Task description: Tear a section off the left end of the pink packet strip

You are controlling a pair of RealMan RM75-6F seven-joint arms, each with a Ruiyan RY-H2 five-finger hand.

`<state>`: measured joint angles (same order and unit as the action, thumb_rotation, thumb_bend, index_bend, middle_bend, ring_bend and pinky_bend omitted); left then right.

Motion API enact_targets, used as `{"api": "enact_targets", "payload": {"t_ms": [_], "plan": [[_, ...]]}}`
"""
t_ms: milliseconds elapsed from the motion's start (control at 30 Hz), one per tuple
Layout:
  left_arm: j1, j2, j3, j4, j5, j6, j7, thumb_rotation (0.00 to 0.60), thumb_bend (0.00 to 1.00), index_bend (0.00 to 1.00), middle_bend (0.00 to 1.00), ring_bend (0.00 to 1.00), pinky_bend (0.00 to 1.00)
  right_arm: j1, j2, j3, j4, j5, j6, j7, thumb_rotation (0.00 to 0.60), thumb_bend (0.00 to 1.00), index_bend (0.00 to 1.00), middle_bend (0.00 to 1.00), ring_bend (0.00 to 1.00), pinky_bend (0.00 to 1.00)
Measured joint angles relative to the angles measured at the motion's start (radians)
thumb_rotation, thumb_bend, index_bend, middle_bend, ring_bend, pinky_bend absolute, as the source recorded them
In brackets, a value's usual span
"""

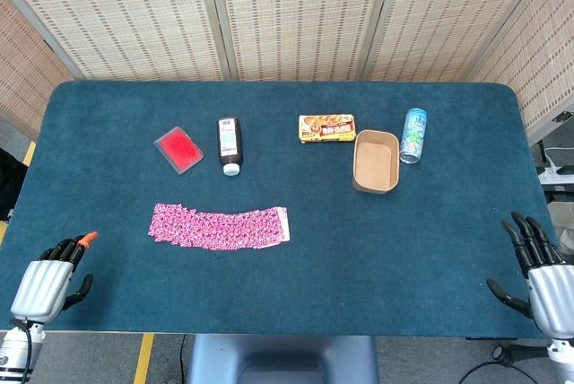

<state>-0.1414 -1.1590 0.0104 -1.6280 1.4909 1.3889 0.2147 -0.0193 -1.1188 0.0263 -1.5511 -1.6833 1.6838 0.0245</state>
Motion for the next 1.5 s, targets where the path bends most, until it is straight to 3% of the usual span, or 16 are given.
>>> {"api": "enact_targets", "payload": {"t_ms": [400,500,600,833,1133,1500], "plan": [[-0.010,-0.016,-0.006,0.013,-0.027,-0.031,0.017,0.600,0.44,0.08,0.22,0.24,0.38,-0.008,-0.010,0.000,0.005,-0.011,0.026,-0.008,0.600,0.09,0.00,0.00,0.00,0.28],[-0.026,-0.030,-0.015,0.017,-0.037,-0.053,0.029,0.600,0.48,0.01,0.35,0.36,0.42,-0.014,-0.018,0.007,0.009,-0.006,0.041,-0.022,0.600,0.16,0.00,0.00,0.00,0.28],[-0.049,-0.044,-0.024,0.014,-0.044,-0.081,0.056,0.600,0.53,0.00,0.49,0.45,0.46,-0.021,-0.030,0.013,0.015,-0.010,0.066,-0.034,0.600,0.22,0.00,0.00,0.00,0.28],[-0.126,-0.066,-0.049,-0.014,-0.080,-0.185,0.123,0.600,0.78,0.00,0.72,0.64,0.61,-0.031,-0.042,0.014,0.035,-0.026,0.097,-0.011,0.600,0.23,0.00,0.00,0.00,0.28],[-0.196,-0.102,-0.068,-0.016,-0.161,-0.298,0.213,0.600,0.85,0.00,0.76,0.67,0.63,-0.029,-0.022,0.010,0.024,-0.022,0.086,0.039,0.600,0.23,0.00,0.00,0.00,0.28],[-0.313,-0.222,-0.076,0.081,-0.441,-0.461,0.389,0.600,0.85,0.00,0.76,0.67,0.63,-0.026,-0.013,0.005,0.019,-0.022,0.071,0.054,0.600,0.23,0.00,0.00,0.00,0.28]]}}
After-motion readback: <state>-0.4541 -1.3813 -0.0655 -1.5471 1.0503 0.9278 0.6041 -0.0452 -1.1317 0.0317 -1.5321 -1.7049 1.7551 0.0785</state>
